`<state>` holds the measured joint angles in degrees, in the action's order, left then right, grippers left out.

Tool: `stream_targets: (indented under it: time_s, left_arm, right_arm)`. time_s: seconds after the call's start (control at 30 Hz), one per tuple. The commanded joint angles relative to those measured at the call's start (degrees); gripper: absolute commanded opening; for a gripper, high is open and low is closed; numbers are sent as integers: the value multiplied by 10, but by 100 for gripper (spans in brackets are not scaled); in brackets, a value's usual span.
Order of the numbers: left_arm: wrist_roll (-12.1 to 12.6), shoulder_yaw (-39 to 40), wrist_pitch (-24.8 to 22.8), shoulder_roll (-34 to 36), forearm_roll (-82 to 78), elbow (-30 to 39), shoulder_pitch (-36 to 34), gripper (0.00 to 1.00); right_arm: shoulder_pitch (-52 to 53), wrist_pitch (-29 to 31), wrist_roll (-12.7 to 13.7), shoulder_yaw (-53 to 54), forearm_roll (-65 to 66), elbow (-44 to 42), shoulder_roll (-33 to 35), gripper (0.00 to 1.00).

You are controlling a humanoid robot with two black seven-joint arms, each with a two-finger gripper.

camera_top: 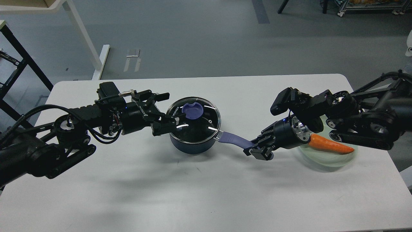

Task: Open pot lid
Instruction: 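Extend the left gripper over the pot toward the purple lid knob, then close the left gripper on the purple lid knob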

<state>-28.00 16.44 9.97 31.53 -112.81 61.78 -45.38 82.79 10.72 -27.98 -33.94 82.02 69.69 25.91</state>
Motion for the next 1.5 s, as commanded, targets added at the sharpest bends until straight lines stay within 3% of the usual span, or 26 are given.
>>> stream_targets:
  time_s: [0.0,0.5,1.03,1.13,1.37,1.47]
  left_arm:
    - [0,-11,2,-18,0,-23,-8,99]
    - [0,-30,21,-56,0,-77,-16,95]
    - [0,-43,25,-78,0,-86,-26,91]
    - [0,-50,25,-81,0,-89,-29,86]
    - [0,-56,25,-90,0,-105,-38,64]
    - [0,-59,27,-90,0,-105,-38,39]
  right_arm:
    - [0,0,0,0,0,0,-2,31]
    - [3,0,0,0,-1,2,0,32]
    - [3,0,0,0,-1,2,2,32]
    - [3,0,0,0,-1,2,2,32]
    - [3,0,0,0,-1,2,2,32]
    - [3,0,0,0,-1,2,2,32]
